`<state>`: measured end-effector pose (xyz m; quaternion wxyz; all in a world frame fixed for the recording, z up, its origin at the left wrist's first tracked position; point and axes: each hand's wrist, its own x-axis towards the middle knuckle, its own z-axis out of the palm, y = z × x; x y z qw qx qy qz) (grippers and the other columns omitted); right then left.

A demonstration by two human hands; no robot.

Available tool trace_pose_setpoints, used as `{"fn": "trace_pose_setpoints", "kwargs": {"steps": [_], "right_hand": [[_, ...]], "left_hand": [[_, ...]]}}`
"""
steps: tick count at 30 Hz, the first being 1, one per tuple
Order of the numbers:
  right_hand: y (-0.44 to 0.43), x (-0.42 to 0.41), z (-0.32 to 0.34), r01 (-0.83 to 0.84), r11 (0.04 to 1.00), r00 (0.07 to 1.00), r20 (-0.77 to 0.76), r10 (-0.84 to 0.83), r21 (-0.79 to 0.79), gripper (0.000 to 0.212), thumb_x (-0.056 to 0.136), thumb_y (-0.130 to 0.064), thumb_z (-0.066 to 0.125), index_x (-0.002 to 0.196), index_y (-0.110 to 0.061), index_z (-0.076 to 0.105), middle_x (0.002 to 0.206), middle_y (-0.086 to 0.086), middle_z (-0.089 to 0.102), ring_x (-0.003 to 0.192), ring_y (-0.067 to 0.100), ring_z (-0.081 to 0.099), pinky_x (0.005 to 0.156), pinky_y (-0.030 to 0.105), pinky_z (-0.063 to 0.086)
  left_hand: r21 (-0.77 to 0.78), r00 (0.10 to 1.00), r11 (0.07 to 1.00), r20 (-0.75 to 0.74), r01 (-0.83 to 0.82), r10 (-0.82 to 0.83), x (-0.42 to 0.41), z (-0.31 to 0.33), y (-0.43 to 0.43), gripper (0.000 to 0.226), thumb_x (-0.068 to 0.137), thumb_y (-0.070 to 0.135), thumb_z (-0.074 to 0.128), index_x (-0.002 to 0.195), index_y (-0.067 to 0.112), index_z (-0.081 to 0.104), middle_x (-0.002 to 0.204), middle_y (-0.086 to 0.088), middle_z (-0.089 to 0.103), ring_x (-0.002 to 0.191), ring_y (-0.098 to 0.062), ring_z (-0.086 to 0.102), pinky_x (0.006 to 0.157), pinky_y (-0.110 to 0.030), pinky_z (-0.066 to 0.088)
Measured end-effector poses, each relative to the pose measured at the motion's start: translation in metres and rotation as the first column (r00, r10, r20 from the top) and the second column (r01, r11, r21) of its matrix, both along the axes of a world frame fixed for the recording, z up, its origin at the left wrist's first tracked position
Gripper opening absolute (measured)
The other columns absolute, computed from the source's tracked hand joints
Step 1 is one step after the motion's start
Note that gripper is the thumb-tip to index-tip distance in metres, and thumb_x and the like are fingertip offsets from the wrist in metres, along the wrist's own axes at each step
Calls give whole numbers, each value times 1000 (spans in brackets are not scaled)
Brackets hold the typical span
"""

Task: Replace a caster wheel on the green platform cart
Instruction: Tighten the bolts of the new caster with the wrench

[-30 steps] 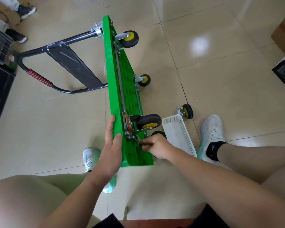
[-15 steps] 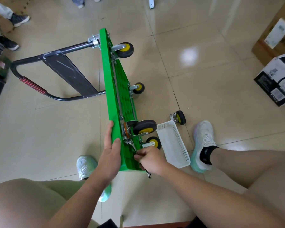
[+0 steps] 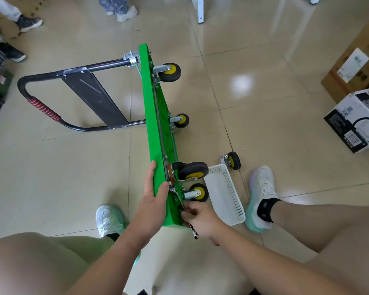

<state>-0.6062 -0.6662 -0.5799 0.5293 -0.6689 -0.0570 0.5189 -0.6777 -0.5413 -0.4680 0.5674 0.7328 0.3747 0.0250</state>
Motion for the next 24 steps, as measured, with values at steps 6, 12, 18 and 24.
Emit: {"fn": "trace_pose_setpoints", "kwargs": {"steps": [6,12,18,24], "right_hand": [[0,-1,14,-9,1000,999,50,9,-13,26,96,-2,60,108,-21,73,83,-3,69,65,11,59,69,28,54],[3,1,33,-23,996,997,76,30,-86,8,93,-3,64,95,-8,69,67,4,62,52,16,58,60,33,56],[5,0,48,-4,993,1000,15,6,-121,6,94,-4,63,91,-7,67,59,3,60,51,17,58,58,31,55],[11,3,54,15,985,998,-65,-27,-173,9,93,-5,63,98,0,69,54,7,63,46,20,58,56,32,55]], "left_hand": [[-18,999,1000,33,19,-18,-2,-6,3,59,113,29,37,152,65,11,104,65,46,105,22,56,110,-34,43],[-44,997,998,68,34,-31,-2,-8,4,59,112,29,38,142,73,13,110,64,45,110,21,56,118,-42,41],[-38,995,998,92,51,-47,-2,-11,6,59,112,27,38,145,68,12,115,66,41,117,28,47,122,-35,34],[-40,995,999,96,33,-29,-3,-13,6,61,111,33,40,134,83,15,137,42,46,123,12,55,116,-33,41]]}}
